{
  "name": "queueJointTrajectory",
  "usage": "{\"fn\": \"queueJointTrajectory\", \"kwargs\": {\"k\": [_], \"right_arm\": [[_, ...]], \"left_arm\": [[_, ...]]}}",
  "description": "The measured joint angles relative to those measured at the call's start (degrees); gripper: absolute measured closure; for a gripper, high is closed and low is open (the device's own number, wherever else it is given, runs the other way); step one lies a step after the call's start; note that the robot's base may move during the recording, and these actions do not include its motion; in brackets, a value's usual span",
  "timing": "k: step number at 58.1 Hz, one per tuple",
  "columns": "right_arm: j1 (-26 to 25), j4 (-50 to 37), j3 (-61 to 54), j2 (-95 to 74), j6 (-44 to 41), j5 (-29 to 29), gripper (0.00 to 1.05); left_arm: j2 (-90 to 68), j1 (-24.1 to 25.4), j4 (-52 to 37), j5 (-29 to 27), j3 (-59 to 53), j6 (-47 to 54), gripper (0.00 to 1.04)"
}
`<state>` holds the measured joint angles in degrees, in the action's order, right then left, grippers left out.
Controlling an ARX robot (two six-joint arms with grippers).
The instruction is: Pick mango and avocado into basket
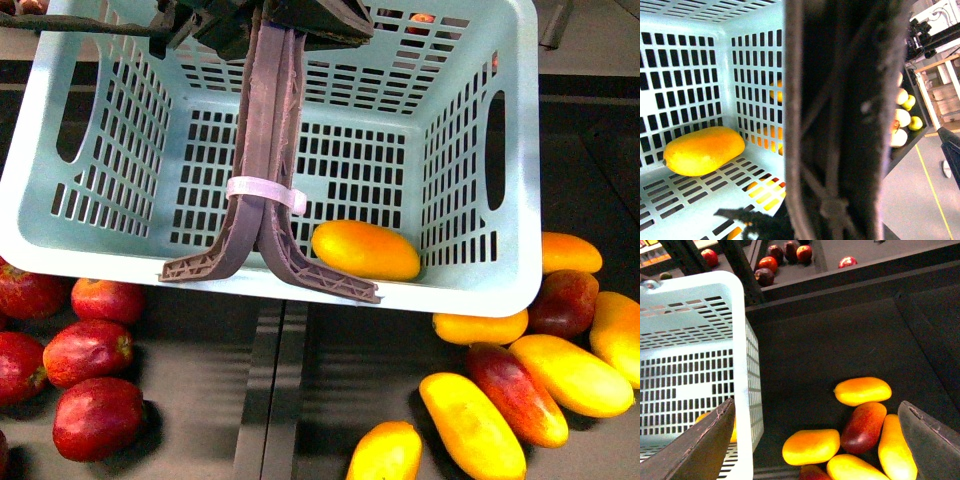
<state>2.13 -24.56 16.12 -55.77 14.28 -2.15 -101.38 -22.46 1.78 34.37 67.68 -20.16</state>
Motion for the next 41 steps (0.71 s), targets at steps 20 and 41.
{"fn": "queueJointTrajectory", "kwargs": {"k": [20,41], "right_arm": [[0.00,0.00,0.00,0.31,-0.20,-0.09,0.09],[0.00,0.00,0.00,0.61,-0.20,-0.33,0.09]], "left_arm": [[0.00,-0.02,0.00,-0.13,0.00,0.02,1.01],[0.00,-0.79,0.00,1.20,0.09,0.13,1.01]]}}
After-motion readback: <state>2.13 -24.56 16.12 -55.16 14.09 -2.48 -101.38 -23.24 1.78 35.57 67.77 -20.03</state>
